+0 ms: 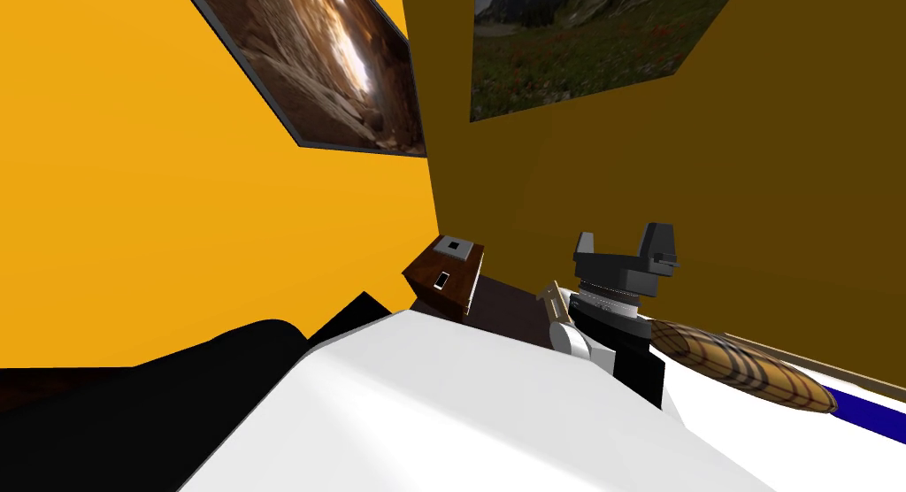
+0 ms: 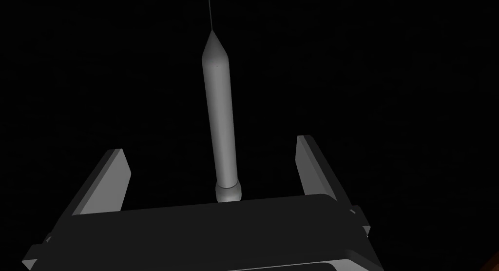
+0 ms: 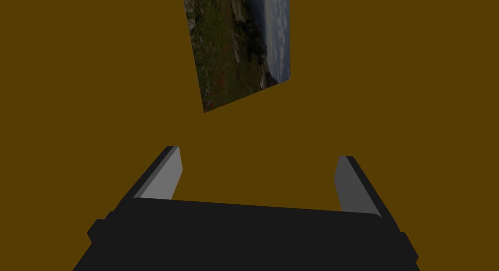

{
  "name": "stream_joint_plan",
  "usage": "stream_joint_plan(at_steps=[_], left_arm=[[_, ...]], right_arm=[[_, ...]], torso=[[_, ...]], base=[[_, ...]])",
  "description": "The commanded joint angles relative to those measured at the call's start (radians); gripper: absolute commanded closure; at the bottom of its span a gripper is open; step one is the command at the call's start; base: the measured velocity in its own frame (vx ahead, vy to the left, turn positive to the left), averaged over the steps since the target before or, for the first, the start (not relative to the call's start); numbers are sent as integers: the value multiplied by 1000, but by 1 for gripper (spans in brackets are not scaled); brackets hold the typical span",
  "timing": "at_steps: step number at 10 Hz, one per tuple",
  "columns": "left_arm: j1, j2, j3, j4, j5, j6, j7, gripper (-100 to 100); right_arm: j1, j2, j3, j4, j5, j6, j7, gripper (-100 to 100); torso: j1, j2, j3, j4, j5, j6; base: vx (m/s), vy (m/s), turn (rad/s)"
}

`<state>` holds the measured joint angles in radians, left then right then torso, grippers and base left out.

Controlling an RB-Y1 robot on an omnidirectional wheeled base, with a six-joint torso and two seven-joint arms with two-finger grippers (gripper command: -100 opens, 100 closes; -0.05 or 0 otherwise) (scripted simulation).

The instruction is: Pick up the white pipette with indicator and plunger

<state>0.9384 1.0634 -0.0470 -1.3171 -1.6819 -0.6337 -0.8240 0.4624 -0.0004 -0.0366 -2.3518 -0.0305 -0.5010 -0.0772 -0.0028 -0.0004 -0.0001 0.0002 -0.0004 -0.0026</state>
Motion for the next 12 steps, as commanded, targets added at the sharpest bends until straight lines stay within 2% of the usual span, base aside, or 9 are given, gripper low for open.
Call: stream_joint_plan(at_steps=[1,3,4,5,9,10,11,12], left_arm=[[-16,-28,-24,24,-11,20,-3,-100],[-39,-71,-59,59,-27,51,-8,-100],[-36,-61,-48,56,-19,40,-13,-100],[-38,-64,-50,59,-19,43,-16,100],[-37,-63,-50,59,-19,43,-15,100],[-37,-63,-50,59,-19,43,-15,0],[-20,-36,-29,30,-14,25,-4,100],[-12,-21,-18,18,-8,15,-2,100]], right_arm=[[0,0,0,0,0,0,0,0],[0,0,0,0,0,0,0,0],[0,0,0,0,0,0,0,0],[0,0,0,0,0,0,0,0],[0,0,0,0,0,0,0,0],[0,0,0,0,0,0,0,0],[0,0,0,0,0,0,0,0],[0,0,0,0,0,0,0,0]], torso=[[0,0,0,0,0,0],[4,0,0,0,1,0],[2,0,0,0,1,0],[1,0,0,0,0,0],[1,0,0,0,0,0],[1,0,0,0,0,0],[1,0,0,0,0,0],[1,0,0,0,0,0]], base=[[2,26,-69],[1,28,-62],[0,0,0],[0,0,0],[0,0,0],[0,0,0],[1,4,39],[0,-7,56]])
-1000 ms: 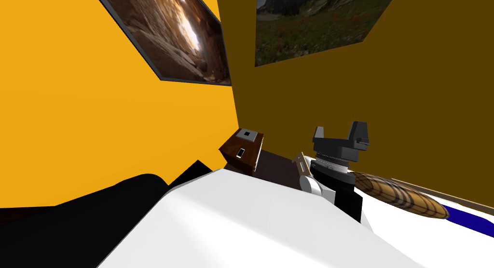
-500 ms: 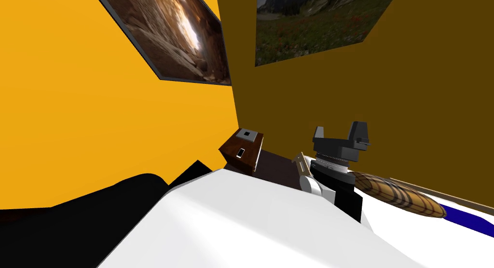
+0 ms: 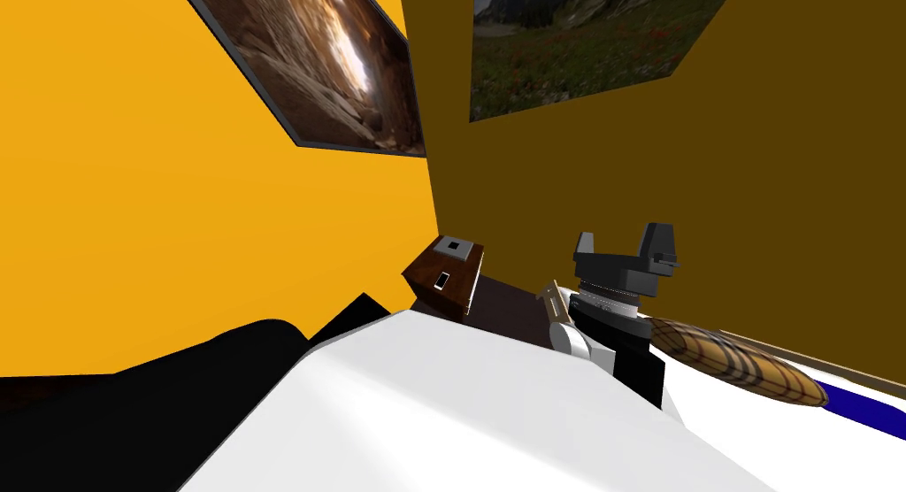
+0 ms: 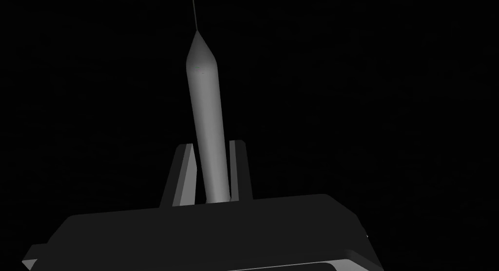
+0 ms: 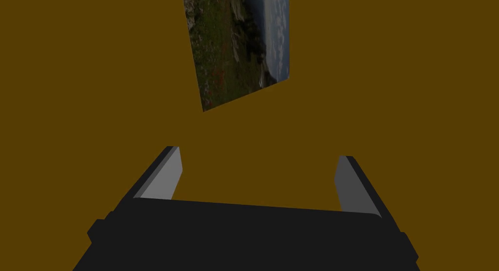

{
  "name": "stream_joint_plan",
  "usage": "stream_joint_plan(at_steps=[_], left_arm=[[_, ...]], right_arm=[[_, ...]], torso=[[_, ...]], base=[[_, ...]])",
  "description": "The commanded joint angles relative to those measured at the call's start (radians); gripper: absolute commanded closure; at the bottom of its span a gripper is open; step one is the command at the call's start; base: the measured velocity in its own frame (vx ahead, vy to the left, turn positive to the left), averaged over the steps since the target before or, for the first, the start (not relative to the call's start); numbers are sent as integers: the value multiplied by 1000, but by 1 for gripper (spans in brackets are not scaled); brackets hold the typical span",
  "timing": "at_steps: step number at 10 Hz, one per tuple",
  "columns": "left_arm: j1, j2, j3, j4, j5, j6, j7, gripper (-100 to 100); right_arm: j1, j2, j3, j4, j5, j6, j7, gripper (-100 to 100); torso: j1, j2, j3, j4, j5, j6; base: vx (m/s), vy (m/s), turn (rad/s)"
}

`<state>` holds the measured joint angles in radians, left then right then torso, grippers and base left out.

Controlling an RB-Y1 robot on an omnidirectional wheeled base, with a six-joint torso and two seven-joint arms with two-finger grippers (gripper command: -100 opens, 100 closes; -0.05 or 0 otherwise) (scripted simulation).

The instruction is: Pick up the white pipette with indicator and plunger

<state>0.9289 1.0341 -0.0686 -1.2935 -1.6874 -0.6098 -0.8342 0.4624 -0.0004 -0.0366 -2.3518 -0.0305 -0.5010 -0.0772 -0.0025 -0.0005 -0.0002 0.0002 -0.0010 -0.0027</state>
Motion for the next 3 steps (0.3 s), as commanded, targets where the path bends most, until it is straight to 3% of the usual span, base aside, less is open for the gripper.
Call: stream_joint_plan(at_steps=[1,2,3], left_arm=[[9,29,22,-24,6,-24,10,100],[15,20,18,-19,8,-12,2,100],[16,22,20,-20,9,-15,2,0]], right_arm=[[0,0,0,0,0,0,0,0],[0,0,0,0,0,0,0,0],[0,0,0,0,0,0,0,0]], torso=[[0,0,0,0,0,0],[-2,0,0,0,0,0],[-1,0,0,0,1,0]], base=[[1,-33,83],[1,-18,19],[0,0,0]])
